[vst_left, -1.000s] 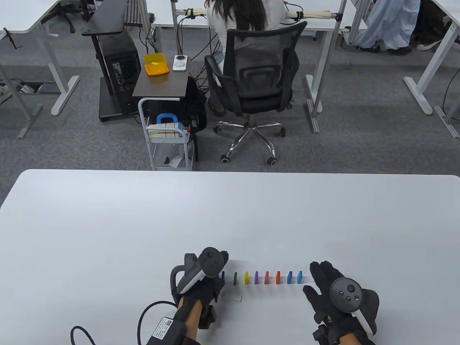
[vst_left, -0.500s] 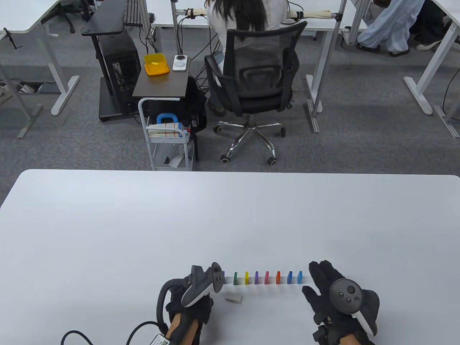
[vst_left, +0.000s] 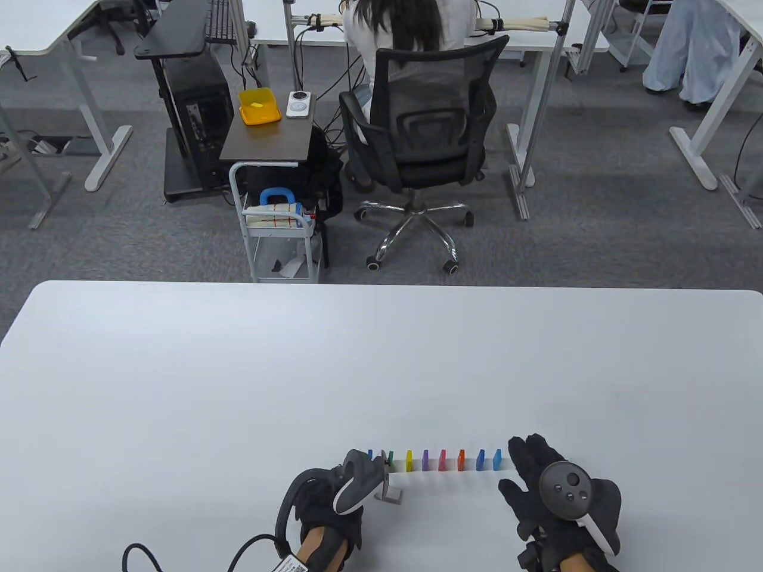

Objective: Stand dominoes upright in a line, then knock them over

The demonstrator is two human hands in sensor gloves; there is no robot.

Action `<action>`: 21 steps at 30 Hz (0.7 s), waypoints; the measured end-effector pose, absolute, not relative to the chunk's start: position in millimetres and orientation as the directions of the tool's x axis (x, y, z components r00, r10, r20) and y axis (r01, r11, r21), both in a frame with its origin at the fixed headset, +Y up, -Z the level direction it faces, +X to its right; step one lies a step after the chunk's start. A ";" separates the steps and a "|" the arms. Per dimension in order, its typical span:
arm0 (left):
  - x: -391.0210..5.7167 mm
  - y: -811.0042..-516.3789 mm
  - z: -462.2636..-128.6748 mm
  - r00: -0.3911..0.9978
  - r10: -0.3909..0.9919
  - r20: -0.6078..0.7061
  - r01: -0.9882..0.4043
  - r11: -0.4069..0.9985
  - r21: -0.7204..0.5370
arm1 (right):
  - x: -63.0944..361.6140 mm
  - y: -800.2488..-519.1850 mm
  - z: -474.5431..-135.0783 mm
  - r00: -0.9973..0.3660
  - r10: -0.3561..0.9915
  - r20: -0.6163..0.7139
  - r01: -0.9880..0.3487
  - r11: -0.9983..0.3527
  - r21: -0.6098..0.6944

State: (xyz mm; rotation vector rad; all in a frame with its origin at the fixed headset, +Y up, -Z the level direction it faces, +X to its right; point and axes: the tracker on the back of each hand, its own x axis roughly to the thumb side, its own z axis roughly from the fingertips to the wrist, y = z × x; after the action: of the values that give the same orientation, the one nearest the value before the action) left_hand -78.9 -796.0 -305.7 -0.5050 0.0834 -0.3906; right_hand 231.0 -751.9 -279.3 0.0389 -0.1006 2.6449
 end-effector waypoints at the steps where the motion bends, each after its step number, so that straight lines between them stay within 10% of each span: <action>1: -80.5 -795.5 -305.7 0.928 -0.372 0.013 0.332 0.810 -0.484 | 231.2 -752.0 -279.3 -0.879 0.475 0.045 -0.477 -0.877 -0.065; 21: -120.1 -764.1 -327.5 0.960 0.248 0.132 -0.232 0.965 -0.121 | 235.0 -749.7 -279.1 -0.870 0.492 0.029 -0.492 -0.867 -0.083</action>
State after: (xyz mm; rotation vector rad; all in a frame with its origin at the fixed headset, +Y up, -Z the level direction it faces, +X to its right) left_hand -120.1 -764.1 -327.5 -0.1046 -0.1468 0.2436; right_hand 235.0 -749.7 -279.1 0.0088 -0.1188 2.6241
